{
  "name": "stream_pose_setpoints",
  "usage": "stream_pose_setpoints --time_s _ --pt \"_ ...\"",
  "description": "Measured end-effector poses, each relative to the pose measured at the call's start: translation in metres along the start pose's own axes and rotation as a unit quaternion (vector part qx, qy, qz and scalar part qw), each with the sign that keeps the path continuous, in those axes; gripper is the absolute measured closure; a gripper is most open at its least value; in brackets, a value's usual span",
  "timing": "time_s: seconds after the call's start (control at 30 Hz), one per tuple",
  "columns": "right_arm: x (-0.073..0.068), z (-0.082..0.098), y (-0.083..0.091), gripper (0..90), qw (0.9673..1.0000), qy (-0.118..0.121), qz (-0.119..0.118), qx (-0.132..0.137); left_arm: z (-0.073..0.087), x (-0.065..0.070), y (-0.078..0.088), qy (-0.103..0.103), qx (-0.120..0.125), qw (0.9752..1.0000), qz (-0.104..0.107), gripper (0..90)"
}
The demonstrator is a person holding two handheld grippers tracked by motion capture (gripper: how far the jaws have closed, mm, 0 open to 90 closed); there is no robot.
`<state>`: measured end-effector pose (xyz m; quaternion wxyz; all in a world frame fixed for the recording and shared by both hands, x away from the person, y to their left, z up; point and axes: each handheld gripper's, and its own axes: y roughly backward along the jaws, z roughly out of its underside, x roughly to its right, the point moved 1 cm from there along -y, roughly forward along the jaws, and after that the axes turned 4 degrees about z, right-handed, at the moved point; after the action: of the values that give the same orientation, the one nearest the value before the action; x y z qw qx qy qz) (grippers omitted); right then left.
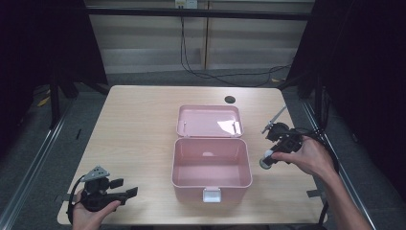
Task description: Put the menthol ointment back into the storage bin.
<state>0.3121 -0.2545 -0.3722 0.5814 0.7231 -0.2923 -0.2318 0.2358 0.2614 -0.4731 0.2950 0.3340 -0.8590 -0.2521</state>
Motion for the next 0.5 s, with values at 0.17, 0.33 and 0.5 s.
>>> stream_pose_setpoints --time_s 0.17,0.33,0.5 --pt "-0.002 -0.003 0.007 51.3 0.9999 0.009 0.002 0.008 0.000 0.000 0.000 -0.001 0.000 1.0000 0.000 27.8" --pt "-0.004 -0.004 0.016 51.3 0.9998 0.011 -0.005 0.017 0.000 0.000 0.000 -0.001 0.000 1.0000 -0.001 28.1" --pt "-0.006 -0.007 0.026 51.3 0.9995 0.018 -0.002 0.024 0.000 0.000 0.000 -0.002 -0.001 1.0000 -0.002 28.2"
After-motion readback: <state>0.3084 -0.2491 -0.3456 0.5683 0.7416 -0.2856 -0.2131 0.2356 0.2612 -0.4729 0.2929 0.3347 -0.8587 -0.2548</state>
